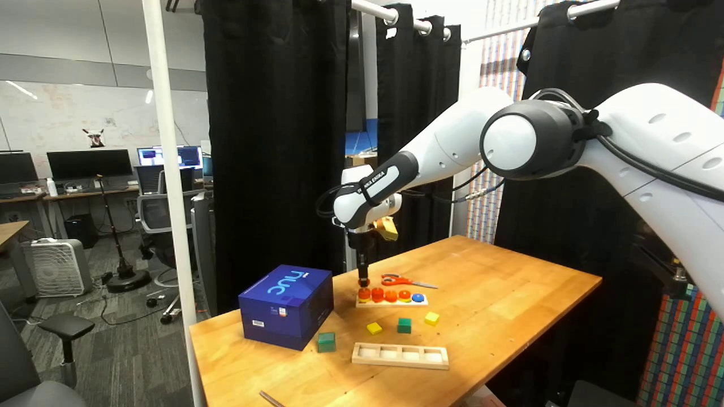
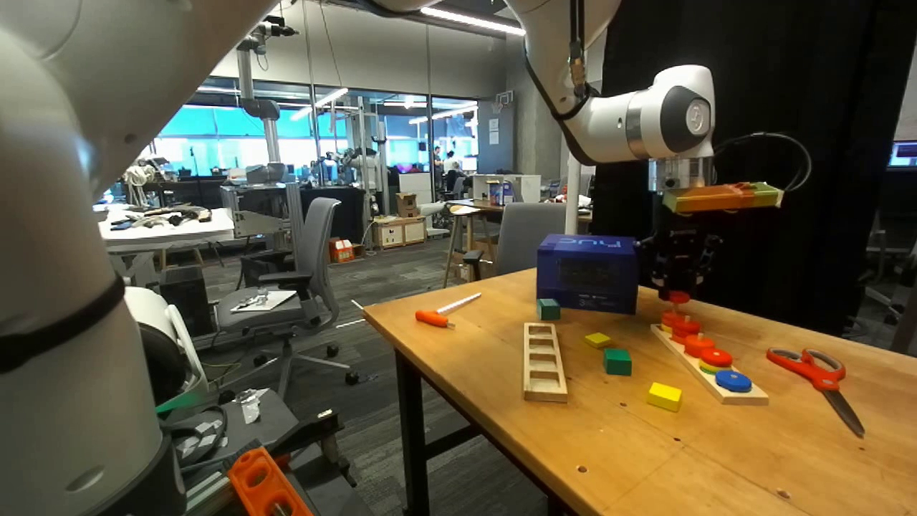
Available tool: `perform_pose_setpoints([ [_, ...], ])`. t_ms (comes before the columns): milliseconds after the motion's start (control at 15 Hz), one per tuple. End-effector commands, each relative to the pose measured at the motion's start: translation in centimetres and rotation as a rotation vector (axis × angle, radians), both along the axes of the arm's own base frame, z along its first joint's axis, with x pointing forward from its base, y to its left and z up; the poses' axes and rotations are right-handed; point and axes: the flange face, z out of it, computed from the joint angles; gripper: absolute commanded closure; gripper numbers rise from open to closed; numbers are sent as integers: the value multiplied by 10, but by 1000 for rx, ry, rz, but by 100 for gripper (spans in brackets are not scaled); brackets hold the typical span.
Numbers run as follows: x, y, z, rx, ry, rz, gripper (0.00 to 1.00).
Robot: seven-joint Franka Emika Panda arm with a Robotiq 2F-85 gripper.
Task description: Pick up the orange object from the wooden object and put it on the table
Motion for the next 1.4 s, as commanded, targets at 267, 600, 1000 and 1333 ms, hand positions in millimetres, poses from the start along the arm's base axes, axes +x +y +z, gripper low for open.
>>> perform_pose_setpoints([
  [267,-39,-26,39,-19,-10,-96,82],
  [600,-105,-73,25,10,8,-242,83],
  [1000,-195,-119,1,84,-45,-409,83],
  [1333,-253,-131,-20,151,-80,-561,83],
])
